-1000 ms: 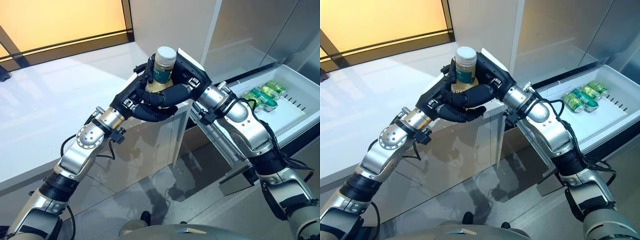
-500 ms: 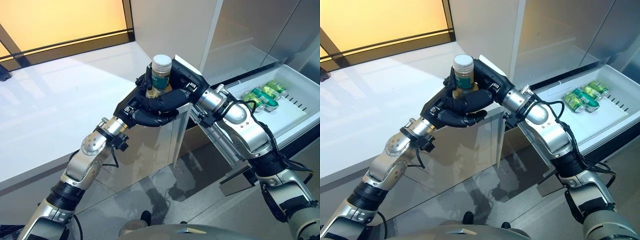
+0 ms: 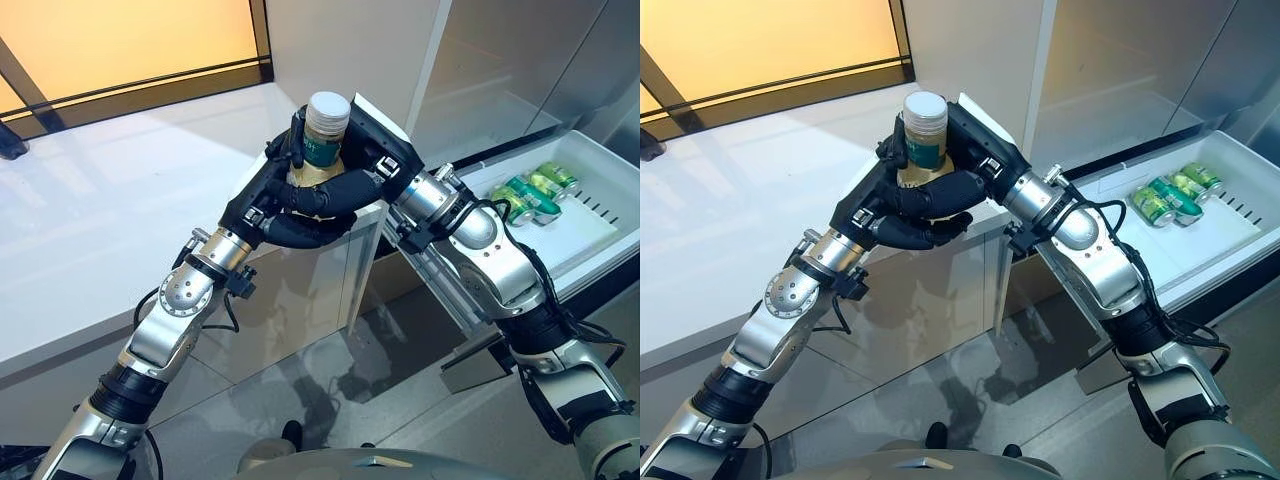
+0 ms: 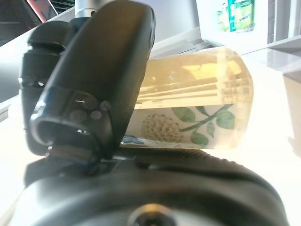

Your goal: Put drinks into fridge and close the fridge

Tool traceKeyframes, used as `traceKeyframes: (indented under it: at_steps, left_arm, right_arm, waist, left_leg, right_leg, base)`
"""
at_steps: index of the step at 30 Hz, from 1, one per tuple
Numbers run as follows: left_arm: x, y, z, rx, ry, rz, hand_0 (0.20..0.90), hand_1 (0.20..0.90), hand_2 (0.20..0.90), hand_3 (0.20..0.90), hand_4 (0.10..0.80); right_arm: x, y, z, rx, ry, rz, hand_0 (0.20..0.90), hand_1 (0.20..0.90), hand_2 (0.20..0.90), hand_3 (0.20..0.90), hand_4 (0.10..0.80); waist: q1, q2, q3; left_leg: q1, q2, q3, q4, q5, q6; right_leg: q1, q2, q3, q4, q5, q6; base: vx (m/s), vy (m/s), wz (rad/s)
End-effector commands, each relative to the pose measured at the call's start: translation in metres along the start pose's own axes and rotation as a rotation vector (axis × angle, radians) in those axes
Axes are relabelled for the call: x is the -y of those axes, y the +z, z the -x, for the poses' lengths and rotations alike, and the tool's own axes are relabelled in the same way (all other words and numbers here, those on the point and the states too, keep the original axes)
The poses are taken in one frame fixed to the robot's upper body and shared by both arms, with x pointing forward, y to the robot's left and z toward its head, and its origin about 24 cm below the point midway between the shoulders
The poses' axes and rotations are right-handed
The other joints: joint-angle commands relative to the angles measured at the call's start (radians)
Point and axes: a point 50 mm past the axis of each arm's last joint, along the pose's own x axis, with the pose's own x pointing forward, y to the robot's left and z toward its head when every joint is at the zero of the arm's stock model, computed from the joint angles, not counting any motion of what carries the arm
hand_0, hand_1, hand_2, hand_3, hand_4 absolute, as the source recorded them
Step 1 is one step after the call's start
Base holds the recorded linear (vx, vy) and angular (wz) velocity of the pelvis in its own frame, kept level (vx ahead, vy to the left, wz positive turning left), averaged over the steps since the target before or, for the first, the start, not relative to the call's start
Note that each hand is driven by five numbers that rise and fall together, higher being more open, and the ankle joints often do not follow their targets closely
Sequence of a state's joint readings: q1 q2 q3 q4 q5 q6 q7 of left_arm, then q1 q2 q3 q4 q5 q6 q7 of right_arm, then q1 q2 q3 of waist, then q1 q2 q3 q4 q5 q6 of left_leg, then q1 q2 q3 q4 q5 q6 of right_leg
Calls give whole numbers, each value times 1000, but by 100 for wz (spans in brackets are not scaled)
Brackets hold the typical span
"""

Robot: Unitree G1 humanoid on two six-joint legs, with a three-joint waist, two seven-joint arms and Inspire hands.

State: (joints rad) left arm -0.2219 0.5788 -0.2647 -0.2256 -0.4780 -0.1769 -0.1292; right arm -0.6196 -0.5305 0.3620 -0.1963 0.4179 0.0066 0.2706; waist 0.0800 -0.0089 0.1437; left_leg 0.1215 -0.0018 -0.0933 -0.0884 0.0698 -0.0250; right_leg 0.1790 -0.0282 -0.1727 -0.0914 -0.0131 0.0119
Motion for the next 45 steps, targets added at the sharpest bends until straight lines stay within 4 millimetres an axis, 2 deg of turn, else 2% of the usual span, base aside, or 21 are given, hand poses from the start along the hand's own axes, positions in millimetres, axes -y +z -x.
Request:
traceKeyframes:
  at_steps: [1, 2, 5, 6, 7, 9, 10, 11, 12, 15, 18, 23, 29, 33, 38, 45]
  left_arm:
    - [-105, 53, 33, 352, 519, 237, 900, 900, 900, 900, 800]
    - [-93, 42, 30, 372, 446, 432, 900, 900, 900, 900, 800]
    - [-70, 26, 22, 377, 322, 703, 900, 900, 900, 900, 800]
    - [-69, 25, 22, 376, 321, 704, 900, 900, 900, 900, 800]
    - [-67, 24, 22, 349, 339, 629, 900, 900, 900, 900, 800]
    - [-74, 29, 25, 248, 483, 190, 900, 900, 900, 900, 800]
    - [-82, 33, 28, 199, 559, -90, 900, 900, 900, 900, 800]
    - [-93, 38, 31, 164, 596, -273, 900, 900, 900, 900, 800]
    - [-102, 43, 33, 143, 605, -378, 900, 900, 900, 900, 800]
    - [-122, 58, 38, 133, 609, -446, 900, 900, 900, 900, 800]
    - [-121, 58, 39, 141, 613, -412, 900, 900, 900, 900, 800]
    - [-111, 51, 42, 171, 582, -253, 900, 900, 900, 900, 800]
    - [-97, 30, 39, 200, 510, 160, 900, 900, 900, 900, 800]
    - [-97, 25, 41, 173, 560, 112, 900, 900, 900, 900, 800]
    - [-100, 24, 44, 168, 553, 143, 900, 900, 900, 900, 800]
    - [-93, 18, 44, 178, 547, 283, 900, 900, 900, 900, 800]
  right_arm:
    - [50, 36, 29, 169, -254, 105, 300, 300, 300, 200, 100]
    - [48, 35, 28, 172, -253, 103, 300, 300, 300, 200, 100]
    - [47, 37, 25, 176, -247, 97, 300, 300, 300, 200, 100]
    - [47, 37, 24, 175, -247, 97, 300, 300, 300, 200, 100]
    - [47, 37, 23, 175, -246, 97, 300, 300, 300, 200, 100]
    - [49, 40, 24, 174, -252, 104, 300, 300, 300, 200, 100]
    - [51, 41, 26, 171, -257, 110, 300, 300, 300, 200, 100]
    - [54, 43, 28, 166, -264, 117, 300, 300, 300, 200, 100]
    - [58, 44, 30, 165, -271, 122, 300, 300, 300, 200, 100]
    - [66, 43, 39, 167, -289, 142, 300, 300, 300, 200, 100]
    - [64, 42, 41, 177, -300, 155, 300, 300, 300, 200, 100]
    - [64, 43, 44, 183, -315, 162, 300, 300, 300, 200, 100]
    - [63, 44, 41, 195, -314, 164, 300, 300, 300, 200, 100]
    - [64, 49, 40, 200, -324, 170, 300, 300, 300, 200, 100]
    - [68, 51, 43, 205, -341, 179, 300, 300, 300, 200, 100]
    - [69, 53, 47, 225, -374, 196, 300, 300, 300, 200, 100]
  waist:
    - [-5, -26, -123]
    - [-7, -26, -122]
    - [-15, -27, -121]
    - [-15, -27, -121]
    - [-17, -26, -121]
    - [-17, -26, -119]
    - [-15, -26, -115]
    - [-14, -25, -118]
    - [-13, -26, -119]
    - [-8, -24, -122]
    - [-6, -22, -120]
    - [-6, -25, -117]
    - [-10, -26, -115]
    - [-13, -26, -114]
    - [-14, -27, -114]
    - [-14, -27, -114]
  left_leg:
    - [9, -42, -5, 1, -80, 25]
    - [10, -42, -6, 1, -81, 26]
    - [13, -41, -2, 1, -82, 26]
    - [14, -41, -1, 1, -82, 25]
    - [15, -41, 1, 1, -83, 25]
    - [15, -42, 0, 1, -82, 26]
    - [16, -44, -1, 1, -78, 27]
    - [16, -45, -2, 1, -81, 28]
    - [15, -45, -2, 1, -81, 28]
    - [10, -42, 2, 1, -80, 26]
    - [6, -41, 2, 1, -81, 25]
    - [7, -40, 2, 1, -81, 25]
    - [11, -41, 3, 1, -83, 27]
    - [15, -41, 2, 1, -83, 27]
    - [16, -40, 3, 1, -83, 27]
    - [14, -40, 3, 1, -84, 28]
  right_leg:
    - [-31, -17, 6, 16, 28, 52]
    - [-31, -16, 8, 18, 28, 52]
    - [-31, -16, 11, 19, 30, 51]
    - [-31, -16, 11, 19, 29, 50]
    - [-32, -15, 12, 23, 28, 50]
    - [-32, -15, 13, 23, 29, 49]
    - [-30, -15, 12, 22, 32, 51]
    - [-29, -15, 10, 19, 30, 53]
    - [-28, -16, 9, 18, 30, 53]
    - [-29, -17, 6, 15, 27, 54]
    - [-32, -16, 7, 15, 28, 56]
    - [-33, -16, 8, 15, 28, 55]
    - [-32, -14, 10, 18, 27, 53]
    - [-30, -15, 12, 20, 27, 52]
    - [-29, -15, 12, 20, 25, 51]
    - [-30, -14, 11, 18, 26, 50]
  base:
    - [0, 0, 0]
    - [0, 0, 0]
    - [0, 0, 0]
    - [0, 0, 0]
    - [0, 0, 0]
    - [0, 0, 0]
    - [0, 0, 0]
    - [0, 0, 0]
    - [0, 0, 0]
    - [-22, 4, 5]
    - [-12, 0, 2]
    - [0, 0, 0]
    - [0, 0, 0]
    - [0, 0, 0]
    - [0, 0, 0]
    - [0, 0, 0]
